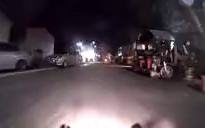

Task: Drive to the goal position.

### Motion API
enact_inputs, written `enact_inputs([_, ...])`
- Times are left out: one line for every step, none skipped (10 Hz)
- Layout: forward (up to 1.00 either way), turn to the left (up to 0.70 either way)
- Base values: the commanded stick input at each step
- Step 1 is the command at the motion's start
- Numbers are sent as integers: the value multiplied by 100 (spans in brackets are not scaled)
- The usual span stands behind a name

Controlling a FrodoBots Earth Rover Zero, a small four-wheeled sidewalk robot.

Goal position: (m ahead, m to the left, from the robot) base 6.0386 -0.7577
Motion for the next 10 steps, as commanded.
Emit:
enact_inputs([100,0])
enact_inputs([100,0])
enact_inputs([100,0])
enact_inputs([100,0])
enact_inputs([100,-15])
enact_inputs([100,-40])
enact_inputs([100,-40])
enact_inputs([100,-27])
enact_inputs([100,-1])
enact_inputs([100,0])
